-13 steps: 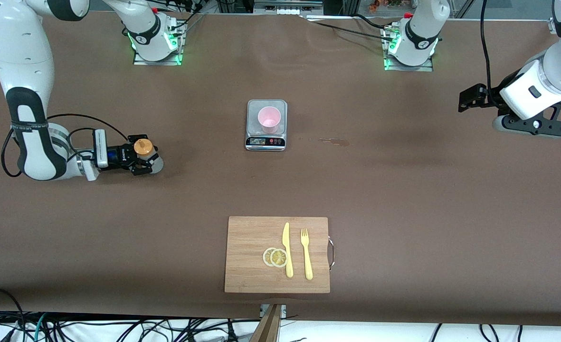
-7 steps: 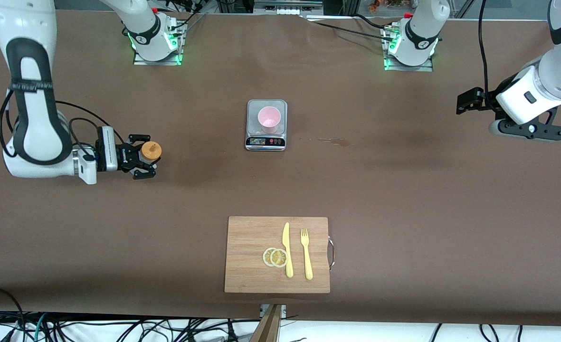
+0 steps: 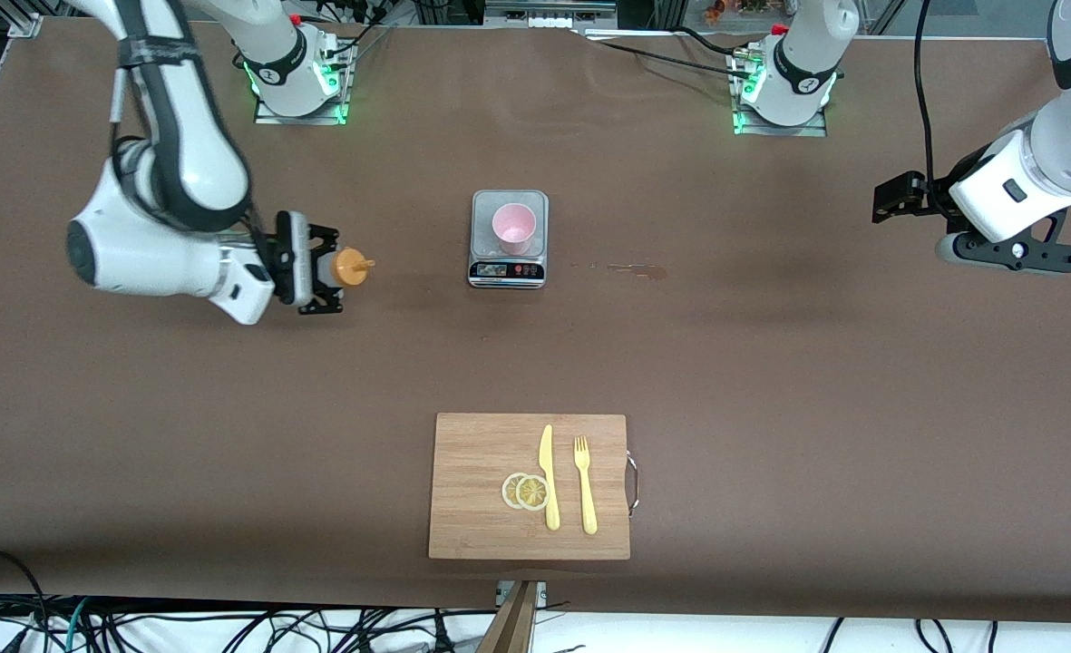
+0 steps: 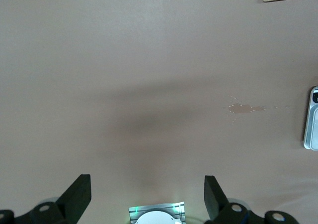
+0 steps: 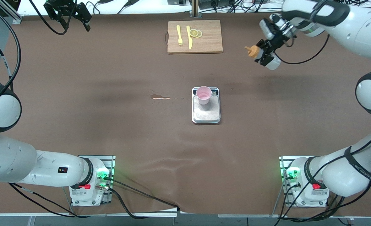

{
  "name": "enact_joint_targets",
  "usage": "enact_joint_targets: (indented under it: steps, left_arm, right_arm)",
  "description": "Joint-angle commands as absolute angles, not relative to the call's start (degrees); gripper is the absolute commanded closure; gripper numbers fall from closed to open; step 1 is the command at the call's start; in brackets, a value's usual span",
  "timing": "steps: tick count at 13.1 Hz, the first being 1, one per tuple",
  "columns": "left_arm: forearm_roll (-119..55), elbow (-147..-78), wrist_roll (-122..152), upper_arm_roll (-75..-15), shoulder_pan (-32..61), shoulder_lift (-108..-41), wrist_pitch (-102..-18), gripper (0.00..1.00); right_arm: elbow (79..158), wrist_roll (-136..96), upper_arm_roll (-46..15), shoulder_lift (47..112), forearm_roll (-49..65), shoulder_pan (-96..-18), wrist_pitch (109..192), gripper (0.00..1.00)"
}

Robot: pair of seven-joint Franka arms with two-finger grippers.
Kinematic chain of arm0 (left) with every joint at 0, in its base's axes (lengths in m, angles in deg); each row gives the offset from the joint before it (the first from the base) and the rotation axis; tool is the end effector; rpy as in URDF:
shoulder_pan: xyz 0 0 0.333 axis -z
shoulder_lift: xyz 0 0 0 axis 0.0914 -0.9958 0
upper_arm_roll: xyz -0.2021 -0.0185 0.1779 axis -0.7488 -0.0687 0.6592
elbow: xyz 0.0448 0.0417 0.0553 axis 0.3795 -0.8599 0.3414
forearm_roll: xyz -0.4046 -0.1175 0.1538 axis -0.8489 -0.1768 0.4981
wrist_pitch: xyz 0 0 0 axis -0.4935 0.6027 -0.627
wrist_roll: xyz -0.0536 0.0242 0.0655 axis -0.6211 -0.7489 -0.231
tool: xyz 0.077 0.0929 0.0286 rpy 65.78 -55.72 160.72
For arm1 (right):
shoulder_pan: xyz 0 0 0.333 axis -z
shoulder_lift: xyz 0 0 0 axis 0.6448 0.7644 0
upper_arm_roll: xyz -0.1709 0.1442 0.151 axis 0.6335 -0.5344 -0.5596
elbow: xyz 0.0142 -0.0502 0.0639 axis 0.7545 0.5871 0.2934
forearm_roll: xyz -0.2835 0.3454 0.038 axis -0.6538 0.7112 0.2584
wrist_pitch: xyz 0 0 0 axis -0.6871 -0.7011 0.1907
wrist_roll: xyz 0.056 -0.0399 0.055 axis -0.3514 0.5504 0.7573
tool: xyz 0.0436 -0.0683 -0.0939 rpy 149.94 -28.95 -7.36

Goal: Add sauce to pink cup with both arms
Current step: 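Lift the sauce bottle and carry it over the pink cup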

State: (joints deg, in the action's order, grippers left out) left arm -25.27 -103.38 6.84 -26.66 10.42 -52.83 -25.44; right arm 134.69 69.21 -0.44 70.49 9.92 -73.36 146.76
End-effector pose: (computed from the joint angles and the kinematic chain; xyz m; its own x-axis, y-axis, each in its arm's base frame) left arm 0.6043 -0.0562 0.5009 0.9702 -0.1117 -0.2149 -0.1051 -0.9936 0.0422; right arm 0.5746 0.1832 0.2342 0.1146 0.8863 0.4488 0.9548 0.0265 -0.2960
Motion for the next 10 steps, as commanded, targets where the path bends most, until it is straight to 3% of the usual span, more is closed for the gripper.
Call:
enact_joint_targets:
  steps: [1, 6, 10]
  left_arm:
    - [-24.71, -101.56, 7.2, -26.91, 10.08, -53.94, -25.09, 0.0]
    - [-24.71, -101.48, 7.2, -26.91, 9.81, -53.94, -25.0, 0.0]
    - [-24.8, -101.48, 7.2, -26.91, 9.81, -53.94, -25.0, 0.0]
  right_arm:
    - [138.62, 60.11, 0.44, 67.22, 5.05, -78.98, 151.23, 0.95]
    - [139.07, 38.77, -0.43, 67.31, -5.93, -87.42, 153.35, 0.95]
    - [137.76, 19.6, -7.28, 67.31, -15.07, -89.27, 153.53, 0.95]
